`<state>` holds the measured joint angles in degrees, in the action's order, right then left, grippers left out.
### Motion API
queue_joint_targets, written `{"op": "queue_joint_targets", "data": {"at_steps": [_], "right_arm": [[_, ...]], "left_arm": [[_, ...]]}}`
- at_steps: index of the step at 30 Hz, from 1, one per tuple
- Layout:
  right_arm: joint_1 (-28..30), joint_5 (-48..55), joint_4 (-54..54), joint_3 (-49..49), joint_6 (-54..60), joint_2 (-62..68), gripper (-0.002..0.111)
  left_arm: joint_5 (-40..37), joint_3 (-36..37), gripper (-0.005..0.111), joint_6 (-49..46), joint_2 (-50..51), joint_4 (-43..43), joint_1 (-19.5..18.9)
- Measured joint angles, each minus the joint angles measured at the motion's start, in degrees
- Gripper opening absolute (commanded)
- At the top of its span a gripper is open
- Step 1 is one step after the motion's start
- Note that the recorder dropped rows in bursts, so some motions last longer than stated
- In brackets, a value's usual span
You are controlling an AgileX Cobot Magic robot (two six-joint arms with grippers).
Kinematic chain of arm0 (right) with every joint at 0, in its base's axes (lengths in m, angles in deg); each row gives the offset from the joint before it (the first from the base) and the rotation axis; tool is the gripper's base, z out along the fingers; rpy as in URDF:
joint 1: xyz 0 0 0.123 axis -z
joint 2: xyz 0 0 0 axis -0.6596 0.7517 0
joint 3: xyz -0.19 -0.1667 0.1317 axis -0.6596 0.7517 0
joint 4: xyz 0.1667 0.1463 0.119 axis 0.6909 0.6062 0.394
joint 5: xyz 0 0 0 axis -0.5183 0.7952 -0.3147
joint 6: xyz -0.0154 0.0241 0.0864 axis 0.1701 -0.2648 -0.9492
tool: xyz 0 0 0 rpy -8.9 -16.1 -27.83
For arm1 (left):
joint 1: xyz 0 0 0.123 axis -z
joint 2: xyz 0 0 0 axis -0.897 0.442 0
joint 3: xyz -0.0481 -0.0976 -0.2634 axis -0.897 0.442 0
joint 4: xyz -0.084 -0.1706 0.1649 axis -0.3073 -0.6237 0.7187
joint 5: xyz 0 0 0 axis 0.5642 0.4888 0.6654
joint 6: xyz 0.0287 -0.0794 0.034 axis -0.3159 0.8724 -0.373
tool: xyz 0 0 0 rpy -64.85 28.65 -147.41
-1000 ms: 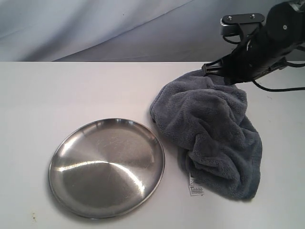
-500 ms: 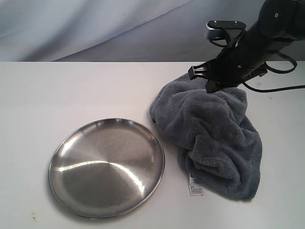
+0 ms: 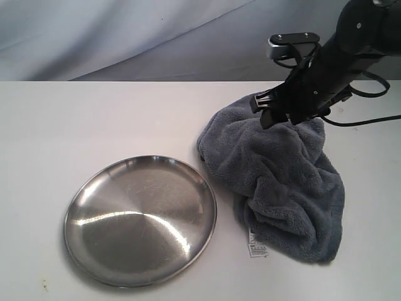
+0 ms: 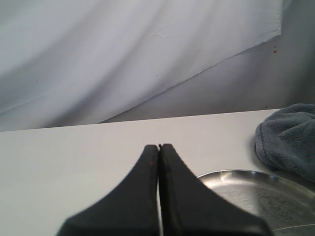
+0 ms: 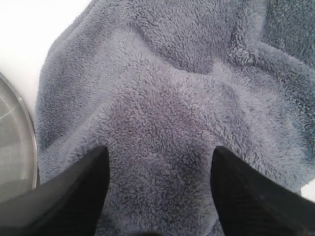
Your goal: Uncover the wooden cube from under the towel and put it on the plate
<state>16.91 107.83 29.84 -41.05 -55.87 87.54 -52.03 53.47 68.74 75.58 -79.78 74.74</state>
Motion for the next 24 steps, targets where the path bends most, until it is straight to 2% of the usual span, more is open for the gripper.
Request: {"op": "queue_joint_targets", "data": {"at_steps": [8,13,19,24], "right_arm": [[-2.4,-0.9,-5.2,0.0,-0.4,4.0,0.047],[-5.4,-1.6,-13.4,-0.1,-5.6,4.0,0.030],[-6.3,-1.8,-15.6,-0.1,-7.6,3.9,0.002],[-6.3,-1.8,-15.7,-0.1,-7.7,2.0,0.000]], "left_arm": [[0.0,0.0,0.000,0.0,0.0,0.0,0.0],[0.0,0.0,0.000,0.0,0.0,0.0,0.0],[0.0,0.0,0.000,0.0,0.0,0.0,0.0],[0.0,0.0,0.000,0.0,0.0,0.0,0.0]]}}
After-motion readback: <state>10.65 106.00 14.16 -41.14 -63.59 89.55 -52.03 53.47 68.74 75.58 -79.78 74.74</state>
